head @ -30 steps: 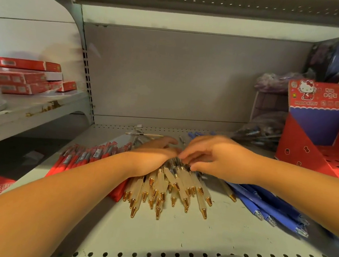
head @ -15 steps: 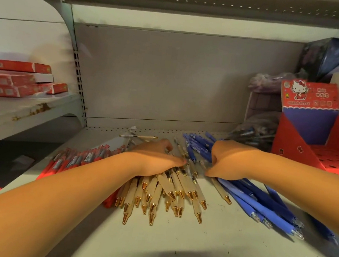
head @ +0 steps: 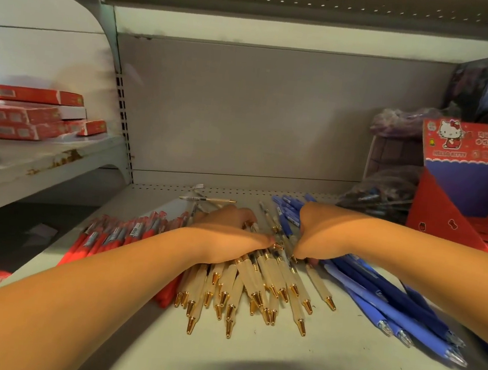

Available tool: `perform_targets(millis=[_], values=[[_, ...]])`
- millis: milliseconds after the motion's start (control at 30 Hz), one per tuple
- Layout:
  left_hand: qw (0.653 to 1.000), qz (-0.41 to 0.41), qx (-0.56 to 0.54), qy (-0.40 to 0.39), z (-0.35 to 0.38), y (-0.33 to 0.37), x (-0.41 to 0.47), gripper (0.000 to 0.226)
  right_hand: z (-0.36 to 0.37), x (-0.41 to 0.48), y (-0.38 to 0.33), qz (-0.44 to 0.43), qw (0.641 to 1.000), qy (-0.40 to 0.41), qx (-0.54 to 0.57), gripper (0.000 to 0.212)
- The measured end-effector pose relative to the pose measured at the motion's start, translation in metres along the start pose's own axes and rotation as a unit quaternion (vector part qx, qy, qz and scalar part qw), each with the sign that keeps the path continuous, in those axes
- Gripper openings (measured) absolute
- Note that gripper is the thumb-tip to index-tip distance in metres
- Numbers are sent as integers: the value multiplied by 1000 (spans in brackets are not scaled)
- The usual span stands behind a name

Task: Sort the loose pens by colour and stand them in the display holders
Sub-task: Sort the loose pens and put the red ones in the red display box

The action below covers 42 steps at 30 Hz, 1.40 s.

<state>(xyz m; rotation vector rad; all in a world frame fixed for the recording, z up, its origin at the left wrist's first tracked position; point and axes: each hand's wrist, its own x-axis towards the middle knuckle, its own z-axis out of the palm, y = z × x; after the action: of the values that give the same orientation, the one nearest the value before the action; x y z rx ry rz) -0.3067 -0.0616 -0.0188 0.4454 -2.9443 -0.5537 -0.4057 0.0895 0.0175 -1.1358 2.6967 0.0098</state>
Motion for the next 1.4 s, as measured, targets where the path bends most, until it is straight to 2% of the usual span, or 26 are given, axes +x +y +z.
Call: perform_targets(millis=[233,433,533,633,767,833,933,1033,1167,1300,1400], values=[[999,17,-41,-8,0,4,-3,49,-4,-3,9,3,996,-63,58,17],[999,16,-34,-22,-2,4,-7,47,-8,5,20,5,995,-30,91,26],[999,15,-35,-28,-4,6,-8,45,-9,14,23,12,994,-29,102,23],[999,14,-37,-35,-5,6,-10,46,-6,17,24,-11,994,-61,85,17],[998,10,-48,-27,-3,4,-9,56,-12,21,19,-4,982,-118,150,16],[997,12,-72,-19,-2,3,-9,61,-16,31,17,-5,989,-68,134,18],[995,15,-95,-10,-3,1,-7,54,-17,52,10,-15,994,32,99,22],[997,6,-76,11,-8,-2,-6,51,-13,75,0,-18,993,87,80,22],[997,-24,77,10,-16,-10,-9,69,-6,93,-15,-14,995,91,45,21],[992,-15,122,-37,-16,-17,-22,86,-3,100,-31,-12,998,59,-32,11],[994,19,104,-39,-9,-15,-34,84,-1,104,-46,-30,995,33,-90,24]])
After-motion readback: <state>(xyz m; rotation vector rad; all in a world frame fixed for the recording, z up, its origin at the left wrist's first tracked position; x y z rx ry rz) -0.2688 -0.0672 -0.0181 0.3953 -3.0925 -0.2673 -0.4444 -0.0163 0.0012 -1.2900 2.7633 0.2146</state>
